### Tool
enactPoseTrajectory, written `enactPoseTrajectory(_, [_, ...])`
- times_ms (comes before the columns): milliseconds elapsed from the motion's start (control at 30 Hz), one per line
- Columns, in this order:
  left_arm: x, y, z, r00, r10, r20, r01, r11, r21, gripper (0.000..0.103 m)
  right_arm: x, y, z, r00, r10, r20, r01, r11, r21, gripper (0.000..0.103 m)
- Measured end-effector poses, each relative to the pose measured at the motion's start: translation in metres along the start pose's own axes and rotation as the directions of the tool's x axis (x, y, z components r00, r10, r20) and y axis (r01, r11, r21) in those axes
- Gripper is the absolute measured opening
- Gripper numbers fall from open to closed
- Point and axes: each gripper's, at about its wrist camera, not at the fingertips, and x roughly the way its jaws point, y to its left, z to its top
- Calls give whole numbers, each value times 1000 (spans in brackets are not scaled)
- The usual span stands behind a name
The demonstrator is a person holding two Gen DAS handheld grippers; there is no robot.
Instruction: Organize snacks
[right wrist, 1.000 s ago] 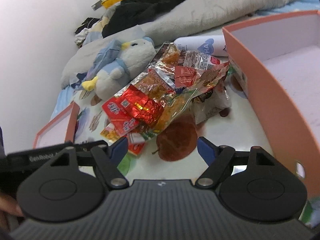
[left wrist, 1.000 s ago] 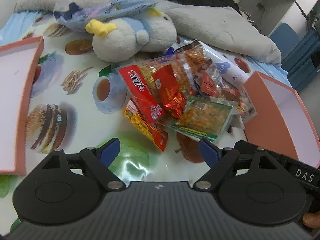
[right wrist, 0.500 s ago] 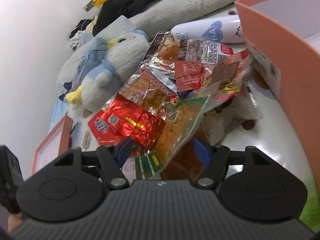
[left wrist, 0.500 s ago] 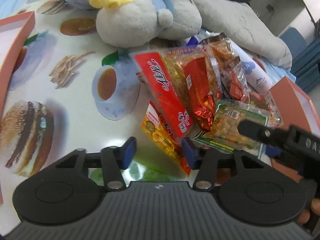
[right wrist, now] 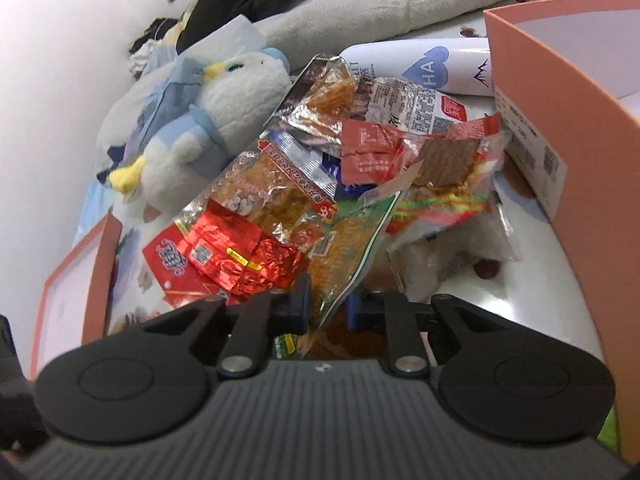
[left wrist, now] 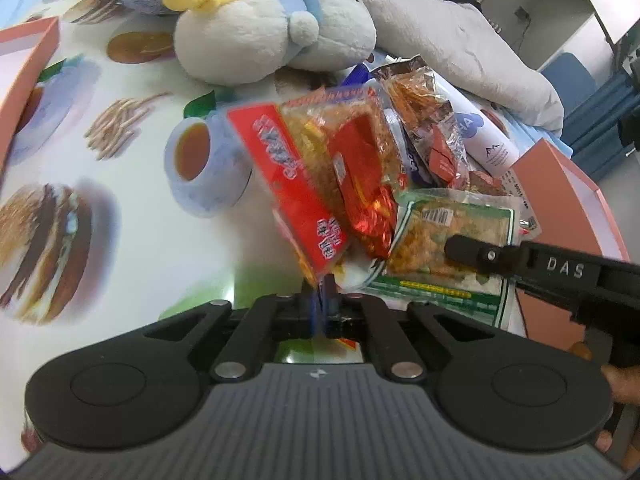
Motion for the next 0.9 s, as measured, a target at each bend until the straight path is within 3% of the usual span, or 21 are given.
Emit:
enactPoseTrajectory(233, [-38,-3,-24,1000,1,16,0,999,-38,2,-34,6,-24,1000,-16,-21,15,1000,-25,17])
enactPoseTrajectory(567, [-99,-3,-85,999,19,31,-17,997,-81,1,-91,12,-78,999,-34,-20,32,996,-85,13])
enactPoseTrajectory(767, [-121,2,-129,998,62,4,-62,995,-84,2,-118,14,-112,999,-32,-19,31,996,-87,13])
enactPoseTrajectory(900, [-129,6,-153,998,51,-32,-54,993,-101,2,-132,15,-129,999,-39,-16,38,994,-100,13])
